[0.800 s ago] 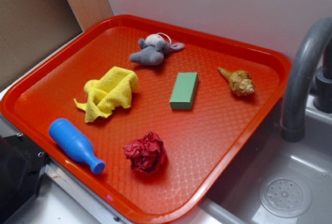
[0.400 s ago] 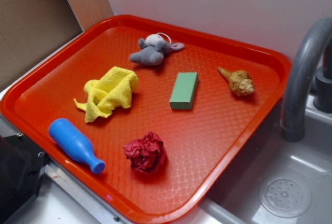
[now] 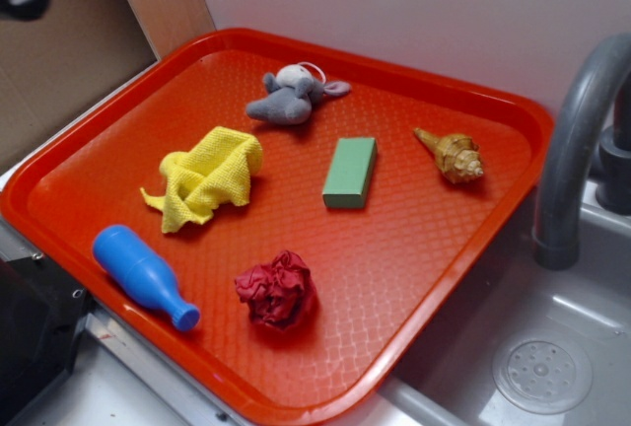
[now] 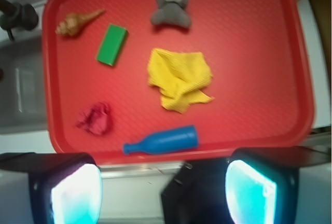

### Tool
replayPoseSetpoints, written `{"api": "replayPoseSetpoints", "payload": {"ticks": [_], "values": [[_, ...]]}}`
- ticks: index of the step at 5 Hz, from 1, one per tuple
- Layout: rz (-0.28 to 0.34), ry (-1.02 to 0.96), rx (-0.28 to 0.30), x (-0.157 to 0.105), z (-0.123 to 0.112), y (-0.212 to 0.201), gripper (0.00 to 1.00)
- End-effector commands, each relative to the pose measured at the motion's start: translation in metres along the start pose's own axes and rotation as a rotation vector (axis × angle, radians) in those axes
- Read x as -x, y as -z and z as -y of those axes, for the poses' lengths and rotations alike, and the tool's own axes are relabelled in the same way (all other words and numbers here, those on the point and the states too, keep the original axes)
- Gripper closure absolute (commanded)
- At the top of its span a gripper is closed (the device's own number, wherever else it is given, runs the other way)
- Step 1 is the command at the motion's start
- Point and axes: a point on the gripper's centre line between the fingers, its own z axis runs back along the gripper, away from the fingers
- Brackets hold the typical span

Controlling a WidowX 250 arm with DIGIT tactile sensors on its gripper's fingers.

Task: Grab the shell.

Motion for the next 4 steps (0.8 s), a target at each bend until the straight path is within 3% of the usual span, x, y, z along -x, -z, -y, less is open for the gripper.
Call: {"api": "replayPoseSetpoints", "payload": {"ticks": [1, 2, 4], "values": [[0.171, -0.158, 0.024, -0.033, 0.042, 0.019, 0.0], [0.218, -0.29, 0.006, -0.055, 0.066, 0.04, 0.0], [0.237, -0.542, 0.015, -0.1, 0.087, 0.079, 0.0]]}}
